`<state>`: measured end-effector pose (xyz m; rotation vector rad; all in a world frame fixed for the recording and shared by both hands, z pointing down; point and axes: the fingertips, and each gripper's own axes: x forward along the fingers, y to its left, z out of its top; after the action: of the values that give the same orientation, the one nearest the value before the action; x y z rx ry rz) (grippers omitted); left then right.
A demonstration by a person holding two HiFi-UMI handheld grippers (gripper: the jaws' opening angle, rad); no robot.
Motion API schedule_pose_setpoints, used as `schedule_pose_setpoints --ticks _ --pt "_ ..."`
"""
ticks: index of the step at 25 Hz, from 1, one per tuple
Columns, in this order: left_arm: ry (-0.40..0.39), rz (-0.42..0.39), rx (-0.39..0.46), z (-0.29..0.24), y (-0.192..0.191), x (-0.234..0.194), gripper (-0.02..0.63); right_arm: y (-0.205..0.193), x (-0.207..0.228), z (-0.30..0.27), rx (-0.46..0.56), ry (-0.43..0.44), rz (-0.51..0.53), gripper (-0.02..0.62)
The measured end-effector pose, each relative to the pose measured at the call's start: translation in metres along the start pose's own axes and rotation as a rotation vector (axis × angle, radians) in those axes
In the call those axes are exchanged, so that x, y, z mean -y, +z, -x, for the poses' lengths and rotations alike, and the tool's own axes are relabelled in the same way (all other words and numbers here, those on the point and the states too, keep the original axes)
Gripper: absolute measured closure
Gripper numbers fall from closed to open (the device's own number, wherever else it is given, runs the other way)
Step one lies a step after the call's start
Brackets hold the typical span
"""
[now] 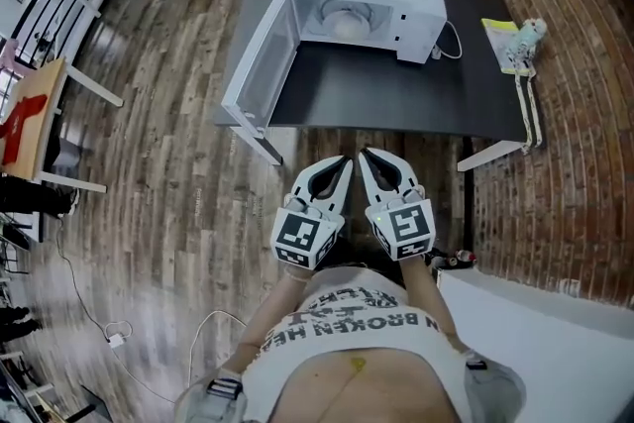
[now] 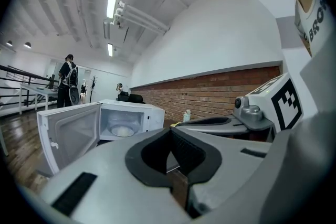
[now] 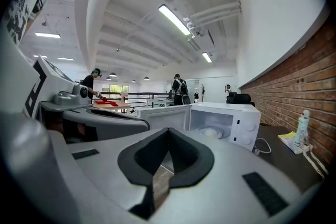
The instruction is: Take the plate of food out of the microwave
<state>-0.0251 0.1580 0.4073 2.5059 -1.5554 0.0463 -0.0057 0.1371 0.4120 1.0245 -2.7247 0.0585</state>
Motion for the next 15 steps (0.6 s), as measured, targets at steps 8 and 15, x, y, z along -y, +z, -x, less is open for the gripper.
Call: schedule_pose_setpoints --ticks 8,15 --pt "-0.004 -0.003 -0.003 -0.01 0.004 -0.029 0.6 0.003 0.007 -0.026 -0.012 -0.024 -0.004 0.588" --pt "0.001 0.007 -0.015 -0.039 0.005 -0.053 0.6 0.006 0.026 -0.059 -0.021 -0.006 -0.004 0.588"
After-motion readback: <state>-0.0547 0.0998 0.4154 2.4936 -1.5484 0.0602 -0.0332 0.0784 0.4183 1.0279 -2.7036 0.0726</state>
